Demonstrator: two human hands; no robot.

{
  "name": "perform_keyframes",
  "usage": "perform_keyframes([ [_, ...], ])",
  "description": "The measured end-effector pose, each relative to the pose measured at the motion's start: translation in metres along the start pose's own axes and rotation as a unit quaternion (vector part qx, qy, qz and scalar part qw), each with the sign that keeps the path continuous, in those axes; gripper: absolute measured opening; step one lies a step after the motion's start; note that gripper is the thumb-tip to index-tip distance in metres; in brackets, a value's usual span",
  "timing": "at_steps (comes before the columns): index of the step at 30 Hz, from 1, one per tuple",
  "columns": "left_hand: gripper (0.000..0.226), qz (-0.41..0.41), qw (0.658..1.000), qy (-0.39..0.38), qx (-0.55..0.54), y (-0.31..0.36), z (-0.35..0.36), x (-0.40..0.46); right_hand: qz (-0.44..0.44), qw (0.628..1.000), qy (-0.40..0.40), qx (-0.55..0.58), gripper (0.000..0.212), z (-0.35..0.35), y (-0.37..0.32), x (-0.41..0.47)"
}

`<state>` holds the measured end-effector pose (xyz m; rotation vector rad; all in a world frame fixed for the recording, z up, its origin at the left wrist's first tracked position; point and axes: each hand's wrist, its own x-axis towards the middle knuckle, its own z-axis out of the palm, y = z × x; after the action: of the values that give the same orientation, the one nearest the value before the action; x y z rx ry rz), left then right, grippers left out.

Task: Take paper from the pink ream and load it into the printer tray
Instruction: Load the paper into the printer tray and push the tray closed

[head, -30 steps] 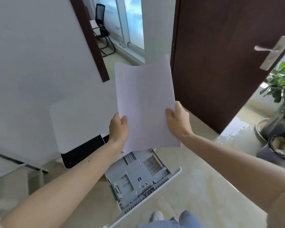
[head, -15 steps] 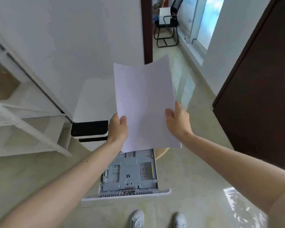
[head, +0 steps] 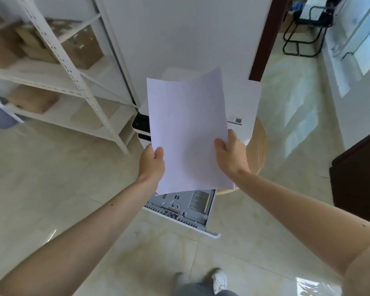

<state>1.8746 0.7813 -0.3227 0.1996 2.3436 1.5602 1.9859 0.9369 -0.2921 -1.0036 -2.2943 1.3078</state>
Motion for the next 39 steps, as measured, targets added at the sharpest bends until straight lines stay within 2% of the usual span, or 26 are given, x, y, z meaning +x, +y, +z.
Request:
perform_keyframes([
  [7,0.03,-0.045,0.999,0.006,0.007,-0.057,-0.031,-0.01,0.016,0.998,-0.054,0.027,0.021,0.037,0.013,-0.028],
  [11,0.012,-0.098,0.995,-0.016,0.006,-0.103,-0.044,-0.028,0.037,0.996,-0.076,0.014,0.014,0.068,0.041,-0.055],
  [16,0.025,-0.174,0.982,-0.076,-0.019,-0.145,-0.051,-0.046,0.06,0.994,-0.096,-0.004,0.007,0.101,0.076,-0.081],
  [22,0.026,-0.25,0.961,-0.116,0.038,-0.174,-0.048,-0.043,0.107,0.988,-0.107,-0.042,0.008,0.125,0.108,-0.095],
  [28,0.02,-0.296,0.939,-0.153,0.086,-0.185,-0.041,-0.028,0.202,0.972,-0.118,-0.024,0.008,0.142,0.132,-0.097],
  [32,0.02,-0.307,0.93,-0.167,0.118,-0.188,-0.04,-0.008,0.289,0.952,-0.097,0.022,0.02,0.155,0.147,-0.088],
  [36,0.04,-0.333,0.912,-0.196,0.134,-0.185,-0.041,0.018,0.367,0.921,-0.088,0.09,0.035,0.164,0.159,-0.079],
  [39,0.037,-0.347,0.905,-0.201,0.143,-0.177,-0.035,0.033,0.411,0.894,-0.075,0.16,0.019,0.16,0.162,-0.074],
])
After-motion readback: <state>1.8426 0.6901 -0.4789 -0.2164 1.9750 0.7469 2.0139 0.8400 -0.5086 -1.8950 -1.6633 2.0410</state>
